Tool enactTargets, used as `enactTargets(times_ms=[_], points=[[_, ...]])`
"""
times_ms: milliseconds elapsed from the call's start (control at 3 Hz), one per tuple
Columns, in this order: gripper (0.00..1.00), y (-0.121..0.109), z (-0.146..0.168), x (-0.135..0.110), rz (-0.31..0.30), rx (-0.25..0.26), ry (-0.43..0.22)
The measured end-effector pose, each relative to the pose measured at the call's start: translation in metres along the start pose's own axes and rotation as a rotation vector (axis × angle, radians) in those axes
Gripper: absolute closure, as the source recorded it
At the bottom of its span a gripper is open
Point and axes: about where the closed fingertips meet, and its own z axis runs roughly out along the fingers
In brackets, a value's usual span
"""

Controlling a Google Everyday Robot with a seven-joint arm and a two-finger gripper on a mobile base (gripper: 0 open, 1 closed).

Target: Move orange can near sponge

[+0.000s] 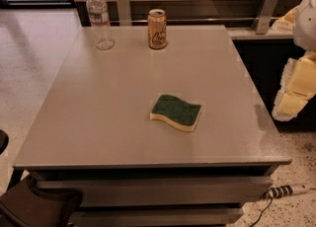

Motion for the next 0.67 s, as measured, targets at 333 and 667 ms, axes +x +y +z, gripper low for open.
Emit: enactTargets(times_ms=[333, 667], points=[[0.0, 0.0, 0.0, 0.0, 0.0, 0.0, 0.0], [0.0, -0.022, 0.007, -0.008, 0.052, 0.03, -0.02]])
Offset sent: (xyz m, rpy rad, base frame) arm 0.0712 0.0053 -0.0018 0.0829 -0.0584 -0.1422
